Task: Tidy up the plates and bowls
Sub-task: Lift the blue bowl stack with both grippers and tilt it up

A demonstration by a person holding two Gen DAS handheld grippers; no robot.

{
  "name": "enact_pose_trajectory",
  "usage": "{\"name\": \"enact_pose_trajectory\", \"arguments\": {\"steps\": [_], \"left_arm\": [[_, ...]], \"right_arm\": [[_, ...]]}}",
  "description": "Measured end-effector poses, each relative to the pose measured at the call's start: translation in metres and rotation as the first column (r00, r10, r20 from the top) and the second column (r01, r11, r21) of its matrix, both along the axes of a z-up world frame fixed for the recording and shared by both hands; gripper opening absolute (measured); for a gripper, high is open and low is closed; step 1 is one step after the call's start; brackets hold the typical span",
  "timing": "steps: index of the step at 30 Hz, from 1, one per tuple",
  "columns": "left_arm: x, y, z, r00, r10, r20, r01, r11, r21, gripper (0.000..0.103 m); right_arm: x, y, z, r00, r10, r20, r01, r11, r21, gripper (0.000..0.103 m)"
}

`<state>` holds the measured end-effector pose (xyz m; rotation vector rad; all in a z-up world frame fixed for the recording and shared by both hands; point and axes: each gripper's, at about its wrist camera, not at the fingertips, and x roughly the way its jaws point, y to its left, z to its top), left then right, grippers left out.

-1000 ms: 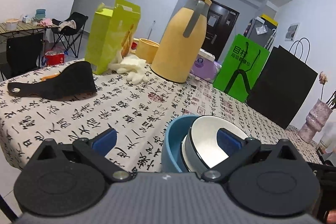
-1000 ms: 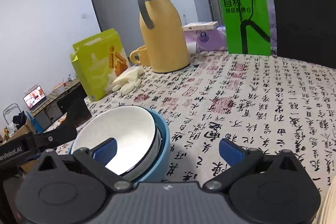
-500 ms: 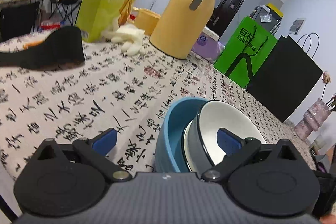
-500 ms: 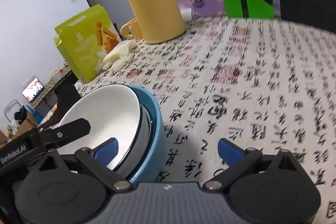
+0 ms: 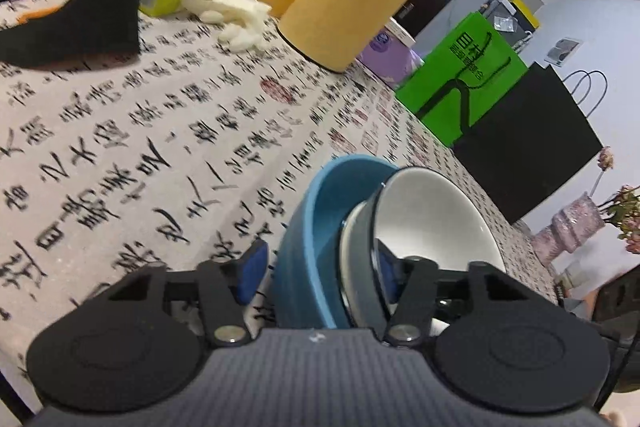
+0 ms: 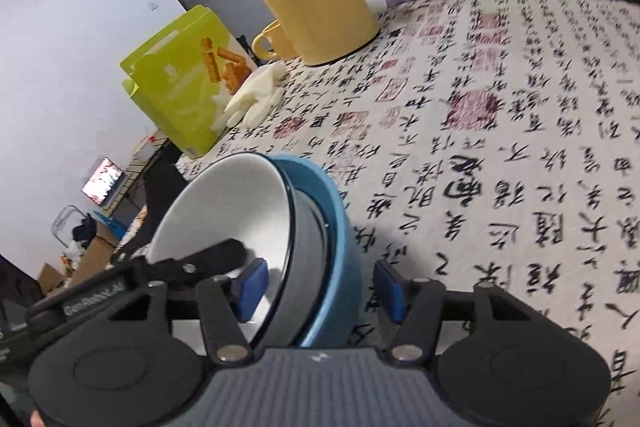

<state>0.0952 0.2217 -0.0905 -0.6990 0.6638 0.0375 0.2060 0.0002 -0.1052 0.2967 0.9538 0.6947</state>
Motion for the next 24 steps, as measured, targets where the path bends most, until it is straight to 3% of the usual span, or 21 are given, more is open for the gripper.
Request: {"name": "enact_pose_trajectory", "arguments": {"steps": [7,24], "left_arm": [[0.002,-0.001,0.000,1.000,-0.004,0.006,0.004,1.000,-0.015,0.050],[0.002,-0.003,0.002,1.000,-0.016,0.023,0.015,1.000,0.020,0.051]], "right_arm": [[0.005,-0.003,-0.006,0.999,-0.009,-0.051,0.012,0.998,0.065,0.051],[0.002,-0.015,-0.011,0.998,-0.032,-0.056,0.039,0.991,0.128,0.048]]}}
